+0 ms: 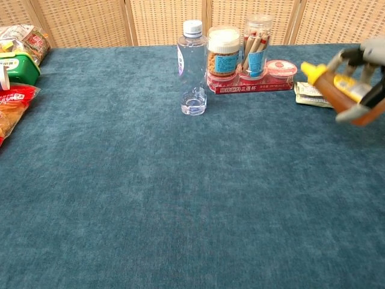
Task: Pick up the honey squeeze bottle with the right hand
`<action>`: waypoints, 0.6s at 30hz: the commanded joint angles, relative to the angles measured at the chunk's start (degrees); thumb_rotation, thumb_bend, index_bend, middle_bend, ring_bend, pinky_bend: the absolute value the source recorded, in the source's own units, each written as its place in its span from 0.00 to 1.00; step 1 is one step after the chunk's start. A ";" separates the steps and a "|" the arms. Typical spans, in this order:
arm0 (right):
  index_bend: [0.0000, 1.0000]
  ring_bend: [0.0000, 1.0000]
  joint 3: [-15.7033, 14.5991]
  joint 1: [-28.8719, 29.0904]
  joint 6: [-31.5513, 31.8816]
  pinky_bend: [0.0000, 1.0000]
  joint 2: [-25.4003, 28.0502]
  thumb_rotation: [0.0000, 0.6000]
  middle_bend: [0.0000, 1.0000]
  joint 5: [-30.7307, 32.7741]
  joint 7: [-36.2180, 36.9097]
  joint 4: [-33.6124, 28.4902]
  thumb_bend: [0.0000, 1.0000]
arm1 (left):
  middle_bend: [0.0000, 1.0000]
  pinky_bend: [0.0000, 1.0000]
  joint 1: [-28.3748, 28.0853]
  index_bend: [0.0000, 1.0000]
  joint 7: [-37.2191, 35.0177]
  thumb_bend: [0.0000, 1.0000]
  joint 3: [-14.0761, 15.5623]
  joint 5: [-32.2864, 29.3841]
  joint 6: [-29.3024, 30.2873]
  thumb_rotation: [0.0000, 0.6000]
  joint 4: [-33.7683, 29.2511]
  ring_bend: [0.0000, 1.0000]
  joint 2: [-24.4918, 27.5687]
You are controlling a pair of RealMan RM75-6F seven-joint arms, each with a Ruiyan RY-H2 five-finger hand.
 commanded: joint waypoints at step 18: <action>0.55 1.00 10.35 -1.68 1.82 1.00 16.09 1.00 0.89 -4.93 16.41 -18.66 0.00 | 0.15 0.00 0.79 0.28 -0.87 0.43 0.65 1.07 1.56 1.00 0.90 0.00 -0.20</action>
